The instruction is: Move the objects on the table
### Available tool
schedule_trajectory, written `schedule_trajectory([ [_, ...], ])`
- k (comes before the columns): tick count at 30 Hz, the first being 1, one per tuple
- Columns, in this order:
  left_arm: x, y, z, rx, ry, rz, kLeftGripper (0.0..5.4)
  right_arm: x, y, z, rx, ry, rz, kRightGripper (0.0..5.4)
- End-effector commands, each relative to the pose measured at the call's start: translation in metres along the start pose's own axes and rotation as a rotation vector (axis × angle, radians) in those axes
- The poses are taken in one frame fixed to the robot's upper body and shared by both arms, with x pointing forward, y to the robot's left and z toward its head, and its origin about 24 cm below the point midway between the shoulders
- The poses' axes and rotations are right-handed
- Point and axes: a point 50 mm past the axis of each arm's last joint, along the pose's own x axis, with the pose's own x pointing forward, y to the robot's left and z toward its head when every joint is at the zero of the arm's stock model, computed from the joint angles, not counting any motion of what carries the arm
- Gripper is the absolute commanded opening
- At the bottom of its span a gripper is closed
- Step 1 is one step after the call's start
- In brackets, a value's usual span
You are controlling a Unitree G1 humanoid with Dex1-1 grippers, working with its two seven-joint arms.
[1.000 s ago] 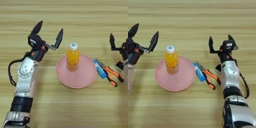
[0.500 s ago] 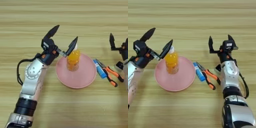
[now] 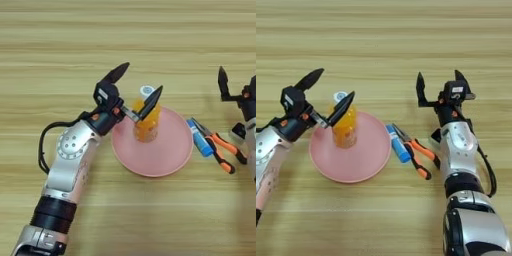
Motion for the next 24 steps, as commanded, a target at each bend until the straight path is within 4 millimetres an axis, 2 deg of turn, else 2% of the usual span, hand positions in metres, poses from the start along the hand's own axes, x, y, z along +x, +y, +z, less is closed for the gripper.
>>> schedule_trajectory([
  [1,-0.003,-0.002,-0.010,-0.037,0.077,-0.033,5.40,0.006,0.002,0.004,0.004,-0.017,0.000,5.36],
  [24,-0.014,0.000,-0.027,-0.090,0.229,-0.061,5.40,0.007,0.005,0.004,0.004,-0.020,0.004,5.36],
])
